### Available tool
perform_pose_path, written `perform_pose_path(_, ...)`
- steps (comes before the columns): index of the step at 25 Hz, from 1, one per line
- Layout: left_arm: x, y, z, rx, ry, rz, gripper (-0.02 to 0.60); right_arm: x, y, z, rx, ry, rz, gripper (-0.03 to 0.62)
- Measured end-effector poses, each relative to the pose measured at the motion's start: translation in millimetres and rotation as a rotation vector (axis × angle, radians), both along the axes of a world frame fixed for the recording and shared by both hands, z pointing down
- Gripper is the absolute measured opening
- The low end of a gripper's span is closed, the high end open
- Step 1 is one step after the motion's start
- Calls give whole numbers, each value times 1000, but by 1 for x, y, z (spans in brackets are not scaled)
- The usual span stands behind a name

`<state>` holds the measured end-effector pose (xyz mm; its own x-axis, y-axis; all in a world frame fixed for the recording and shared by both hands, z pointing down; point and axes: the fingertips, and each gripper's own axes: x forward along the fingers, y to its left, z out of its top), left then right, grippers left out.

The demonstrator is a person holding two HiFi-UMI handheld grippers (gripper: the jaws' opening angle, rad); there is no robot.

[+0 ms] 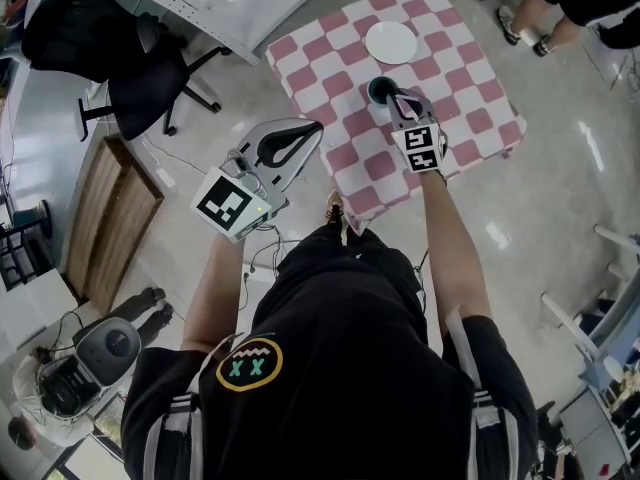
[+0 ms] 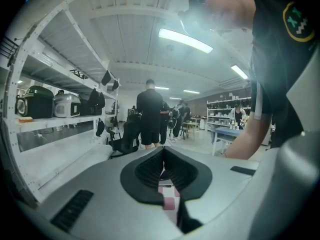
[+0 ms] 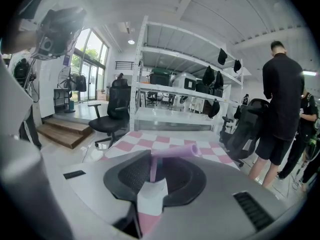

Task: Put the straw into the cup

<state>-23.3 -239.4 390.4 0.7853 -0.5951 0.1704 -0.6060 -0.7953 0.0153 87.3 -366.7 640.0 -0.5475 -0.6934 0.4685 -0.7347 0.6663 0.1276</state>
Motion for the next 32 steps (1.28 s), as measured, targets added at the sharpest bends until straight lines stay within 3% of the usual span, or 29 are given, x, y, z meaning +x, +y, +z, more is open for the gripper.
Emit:
perform_pose_path(6, 3, 5, -5, 4, 4, 8, 18, 2, 5, -14, 22, -24, 1, 159)
perform_pose_path(15, 6, 10, -2, 34, -6, 42, 18, 8, 12, -54, 107, -46, 6, 190)
perform_pose_path(23, 12, 16, -6, 48, 7, 74, 18, 13, 37, -118, 223, -68, -21, 196)
perform_pose_path(29, 20, 20, -11, 65, 23, 111, 18, 18, 77, -179, 283, -131, -33, 196)
perform_pose_path(32, 23, 22, -13, 72, 30, 128, 18, 12, 98, -214, 361, -172, -80, 196)
